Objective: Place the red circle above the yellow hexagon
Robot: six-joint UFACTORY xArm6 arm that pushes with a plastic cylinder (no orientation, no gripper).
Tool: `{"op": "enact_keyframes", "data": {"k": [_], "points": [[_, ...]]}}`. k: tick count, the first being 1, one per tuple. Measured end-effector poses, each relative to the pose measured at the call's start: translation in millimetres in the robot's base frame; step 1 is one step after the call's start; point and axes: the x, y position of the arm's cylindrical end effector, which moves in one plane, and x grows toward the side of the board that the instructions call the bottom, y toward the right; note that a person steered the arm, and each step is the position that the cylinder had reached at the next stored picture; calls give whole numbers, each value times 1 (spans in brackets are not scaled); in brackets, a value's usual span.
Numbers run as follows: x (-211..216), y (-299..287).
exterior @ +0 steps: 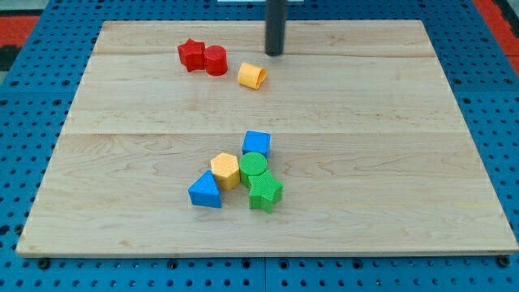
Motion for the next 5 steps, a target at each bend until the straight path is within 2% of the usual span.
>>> {"op": "enact_keyframes", "data": {"k": [1, 2, 3, 5], "points": [[-35, -54], [-49, -94], [-35, -111], [13, -70]]}}
